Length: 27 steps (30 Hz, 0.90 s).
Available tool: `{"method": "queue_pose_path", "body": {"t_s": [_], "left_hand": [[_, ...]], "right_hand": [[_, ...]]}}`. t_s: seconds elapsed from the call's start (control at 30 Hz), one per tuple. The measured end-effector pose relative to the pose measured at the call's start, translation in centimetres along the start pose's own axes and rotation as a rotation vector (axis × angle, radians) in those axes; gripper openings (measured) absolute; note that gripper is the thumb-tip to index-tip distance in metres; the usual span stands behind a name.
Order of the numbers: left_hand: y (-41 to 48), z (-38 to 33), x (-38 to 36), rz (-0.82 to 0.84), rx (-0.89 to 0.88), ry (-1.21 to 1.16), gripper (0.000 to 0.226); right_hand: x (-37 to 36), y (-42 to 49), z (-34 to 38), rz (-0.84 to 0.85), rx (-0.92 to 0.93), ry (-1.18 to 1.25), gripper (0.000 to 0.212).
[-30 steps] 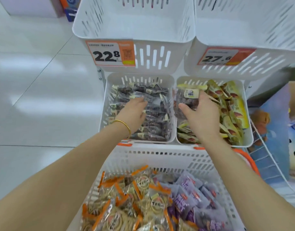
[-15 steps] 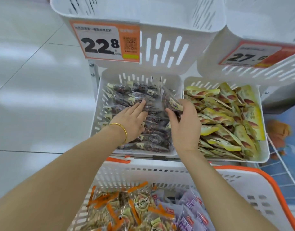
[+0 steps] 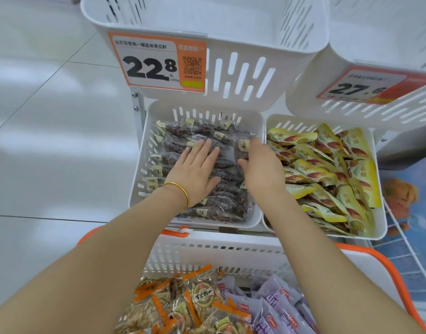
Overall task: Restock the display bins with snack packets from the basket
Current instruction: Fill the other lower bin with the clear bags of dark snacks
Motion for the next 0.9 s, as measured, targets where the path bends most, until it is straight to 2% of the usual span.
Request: {"method": "queue_pose_path", "body": {"t_s": [0.13,0.33,0.47,0.53,0.63,0.67,0.77,0.9], "left_hand": [[0.2,-0.6,-0.7,-0.014,0.044,0.158,0.068],[0.2,-0.5,-0.7,-0.028,0.058,0.152,0.069],[0.3,-0.6,-0.3,-0.049,0.062,0.136,0.070],[0.3,-0.5,-0.2,-0.057,0.063,0.127,0.071],[0.4,-0.3,-0.1,-0.081,0.048,0.126,0.070],[0.4,-0.1,0.0,-0.093,0.041,0.127,0.068],[0.4,0.0,0.3,-0.115,0.043,0.110,0.063],[0.4,0.5,0.4,-0.123,0.077,0.042,0.058]], "right_hand": [[-0.4,0.7,-0.2,0.128,-0.022,-0.054,0.025],[-1.5,3.4,0.0,0.238,-0.045,-0.069,0.031],[-2.4,3.1,0.6,0.100,-0.050,-0.090,0.045],[-1.6,2.1,0.5,-0.023,-0.055,-0.086,0.048],[-0.1,-0.9,0.1,-0.312,0.099,0.074,0.056],[-0.5,-2.2,0.1,-0.321,0.159,0.105,0.061],[-3.1,-4.4,0.3,-0.119,0.249,0.035,0.057],[-4.6,-2.7,0.5,0.096,0.164,0.003,0.073]]}}
Point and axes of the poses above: each hand's wrist, its own y-axis towards the middle knuckle, its own x-axis out of the back of the hand, z = x × y, the point moved 4 cm from there along y, towards the middle knuckle, and after that the axes turned 8 degrees about -z, right-handed, at the moved point
